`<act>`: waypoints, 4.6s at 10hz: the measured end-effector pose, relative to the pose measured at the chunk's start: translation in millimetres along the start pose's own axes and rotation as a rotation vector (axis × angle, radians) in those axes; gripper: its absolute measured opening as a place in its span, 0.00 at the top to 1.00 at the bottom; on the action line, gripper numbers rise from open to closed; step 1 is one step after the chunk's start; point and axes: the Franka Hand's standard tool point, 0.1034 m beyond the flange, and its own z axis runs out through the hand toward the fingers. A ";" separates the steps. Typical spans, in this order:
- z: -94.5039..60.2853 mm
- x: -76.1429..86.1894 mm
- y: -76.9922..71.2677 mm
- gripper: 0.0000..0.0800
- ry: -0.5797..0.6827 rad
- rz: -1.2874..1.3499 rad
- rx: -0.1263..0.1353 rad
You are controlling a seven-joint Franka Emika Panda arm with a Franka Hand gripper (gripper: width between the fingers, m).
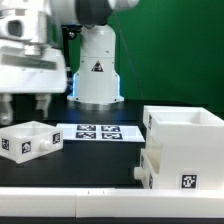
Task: Assemble drawer
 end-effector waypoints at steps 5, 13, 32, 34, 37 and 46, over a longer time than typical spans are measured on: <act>14.3 -14.1 -9.3 0.19 -0.012 0.032 0.026; 14.4 -25.4 -16.2 0.19 -0.021 0.079 0.028; 30.6 1.7 -42.0 0.95 -0.021 0.282 0.046; 22.5 44.7 -46.8 0.95 -0.015 0.425 0.043; 24.2 44.8 -46.9 0.95 -0.017 0.438 0.049; 16.0 27.7 -41.9 0.95 0.020 1.236 0.040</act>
Offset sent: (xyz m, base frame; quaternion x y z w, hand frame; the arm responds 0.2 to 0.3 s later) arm -0.0109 -0.0151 -0.0249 0.0069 -0.0242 0.0181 0.9995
